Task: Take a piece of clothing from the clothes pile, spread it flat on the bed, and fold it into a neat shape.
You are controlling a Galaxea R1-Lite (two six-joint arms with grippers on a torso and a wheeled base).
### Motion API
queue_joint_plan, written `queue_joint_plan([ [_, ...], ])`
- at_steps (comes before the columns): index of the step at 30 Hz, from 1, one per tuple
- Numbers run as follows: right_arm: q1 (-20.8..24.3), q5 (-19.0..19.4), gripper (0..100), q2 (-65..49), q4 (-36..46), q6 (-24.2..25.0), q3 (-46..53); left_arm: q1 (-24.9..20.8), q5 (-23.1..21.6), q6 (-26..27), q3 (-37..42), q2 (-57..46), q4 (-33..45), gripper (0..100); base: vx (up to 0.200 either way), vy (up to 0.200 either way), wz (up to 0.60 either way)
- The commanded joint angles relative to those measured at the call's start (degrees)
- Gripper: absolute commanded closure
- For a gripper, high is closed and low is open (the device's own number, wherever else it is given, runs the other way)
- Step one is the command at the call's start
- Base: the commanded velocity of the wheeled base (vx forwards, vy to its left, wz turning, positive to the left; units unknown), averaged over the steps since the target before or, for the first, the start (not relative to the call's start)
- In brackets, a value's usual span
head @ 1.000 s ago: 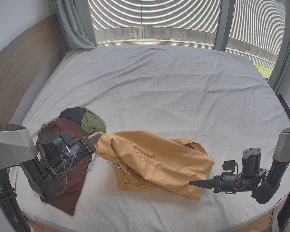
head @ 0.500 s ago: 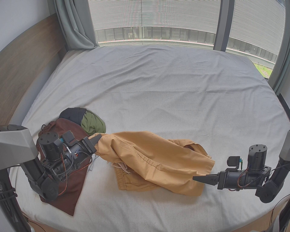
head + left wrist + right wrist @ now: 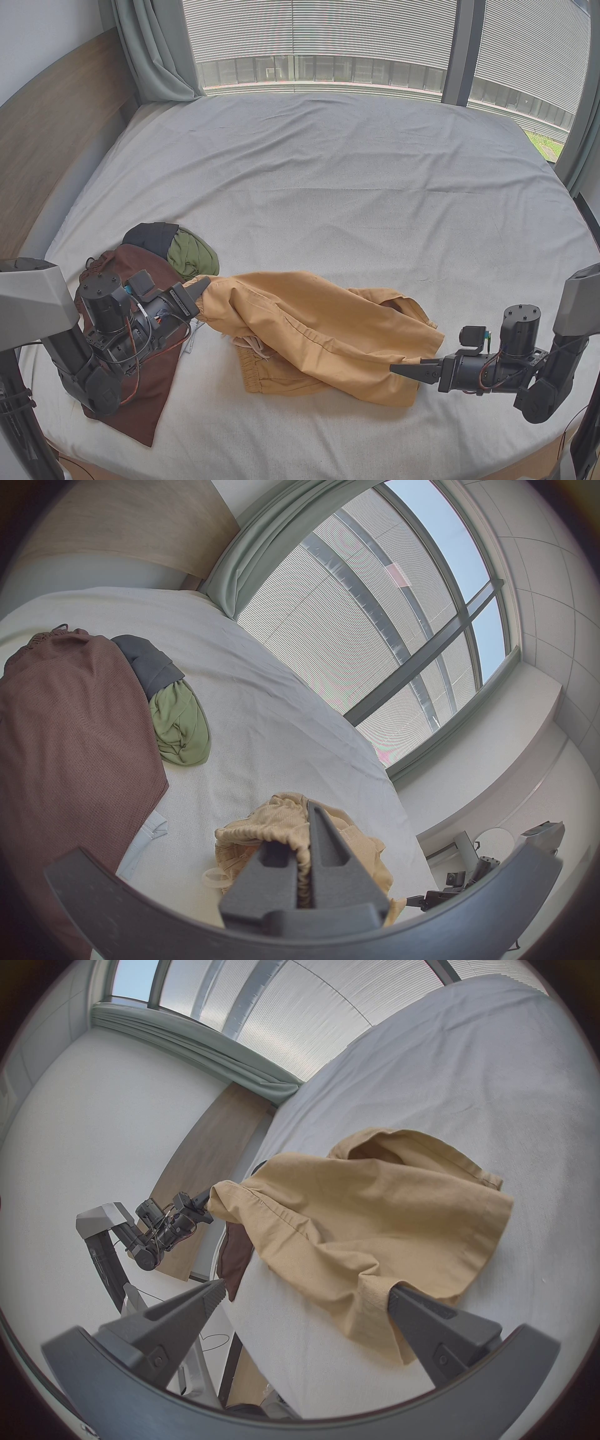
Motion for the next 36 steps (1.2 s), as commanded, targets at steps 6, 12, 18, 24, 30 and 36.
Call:
queue_joint_plan([
  [6,2.86,-3.46,0,11.87,-6.41,0.28,-0.46,0.08,-0.01,-0.02,-0.02,-0.3,-0.05,100,0.0,0.0,0.0],
  [12,3.13,-3.55,0,11.87,-6.41,0.36,-0.98,0.08,-0.01,-0.02,-0.02,-0.3,-0.05,100,0.0,0.0,0.0],
  [18,3.3,-3.9,0,12.14,-6.41,0.54,-3.18,0.08,-0.01,-0.02,-0.02,-0.39,-0.05,100,0.0,0.0,0.0],
  [24,3.3,-4.43,100,12.23,-6.41,0.45,-3.09,0.08,-0.01,-0.02,-0.11,-0.13,-0.05,100,0.0,0.0,0.0],
  [30,3.13,-4.43,100,12.05,-6.41,0.36,-2.92,0.08,-0.01,-0.02,-0.11,-0.04,-0.05,100,0.0,0.0,0.0],
  [36,2.86,-4.52,100,11.61,-6.5,0.36,-3.18,0.17,-0.01,-0.11,-0.19,-0.04,-0.05,100,0.0,0.0,0.0],
])
